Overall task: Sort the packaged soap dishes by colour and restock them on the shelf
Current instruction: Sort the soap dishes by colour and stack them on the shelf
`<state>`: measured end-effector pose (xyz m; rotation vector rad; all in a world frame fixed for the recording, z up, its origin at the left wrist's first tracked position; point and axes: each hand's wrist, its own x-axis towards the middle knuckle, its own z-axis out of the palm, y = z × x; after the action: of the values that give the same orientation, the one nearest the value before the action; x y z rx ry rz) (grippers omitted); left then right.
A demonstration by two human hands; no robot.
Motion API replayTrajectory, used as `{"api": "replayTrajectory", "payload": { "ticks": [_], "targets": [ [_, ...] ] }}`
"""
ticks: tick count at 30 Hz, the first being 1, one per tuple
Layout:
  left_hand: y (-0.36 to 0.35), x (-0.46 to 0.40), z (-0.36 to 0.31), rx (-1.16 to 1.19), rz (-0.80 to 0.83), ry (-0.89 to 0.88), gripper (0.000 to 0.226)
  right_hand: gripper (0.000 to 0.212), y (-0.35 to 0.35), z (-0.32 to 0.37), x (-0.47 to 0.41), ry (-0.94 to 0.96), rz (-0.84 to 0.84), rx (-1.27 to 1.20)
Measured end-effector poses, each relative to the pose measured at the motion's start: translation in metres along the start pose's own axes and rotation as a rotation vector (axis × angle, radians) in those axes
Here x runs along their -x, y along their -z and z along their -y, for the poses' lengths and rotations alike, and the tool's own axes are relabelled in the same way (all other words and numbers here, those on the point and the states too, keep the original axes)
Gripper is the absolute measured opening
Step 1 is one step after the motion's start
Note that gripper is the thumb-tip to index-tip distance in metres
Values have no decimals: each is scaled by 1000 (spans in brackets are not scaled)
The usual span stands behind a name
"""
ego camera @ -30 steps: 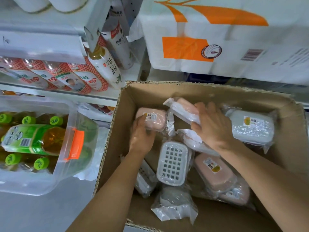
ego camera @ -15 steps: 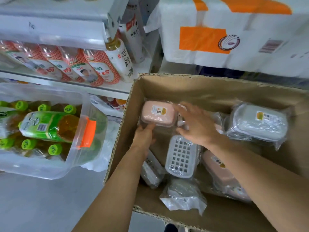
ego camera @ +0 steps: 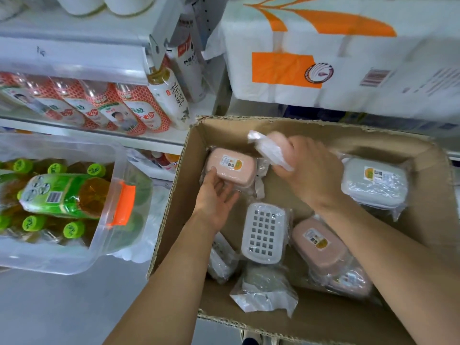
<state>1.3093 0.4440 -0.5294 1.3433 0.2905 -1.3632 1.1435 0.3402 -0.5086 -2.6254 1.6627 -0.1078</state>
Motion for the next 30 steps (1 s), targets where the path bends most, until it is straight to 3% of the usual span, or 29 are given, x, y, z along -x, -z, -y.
{"api": "replayTrajectory", "payload": {
  "ticks": [2,6,8,12,15,18,22,25,27,30],
  "targets": [
    [2,0,0,21,4,-11,57,54,6,26,-8,165,-56,-36],
    [6,3,-1,111,40,-5,64,70,-13,67,-10,452,352,-210],
    [5,6,-2,148,54,-7,63,74,-20,64,-12,482,413,-247],
    [-1,11,-3,115,6,13,58,73,-16,50,-11,380,354,-291],
    [-6,14,-4,103,-8,41,65,67,-18,45,-11,140,337,-278],
    [-6,11,-6,93,5,35,57,72,-25,47,-12,-158,455,-685],
    [-5,4,-8,75,-25,-16,52,65,-21,63,-10,-39,300,-816],
    [-6,9,-9,50,-39,-14,56,67,-14,52,-9,23,470,-829],
    [-5,11,-8,-24,-43,-14,55,66,0,30,-4,-30,491,-884],
    [-3,15,3,-216,-77,-50,44,41,19,-13,25,-108,474,-684]
  ]
}}
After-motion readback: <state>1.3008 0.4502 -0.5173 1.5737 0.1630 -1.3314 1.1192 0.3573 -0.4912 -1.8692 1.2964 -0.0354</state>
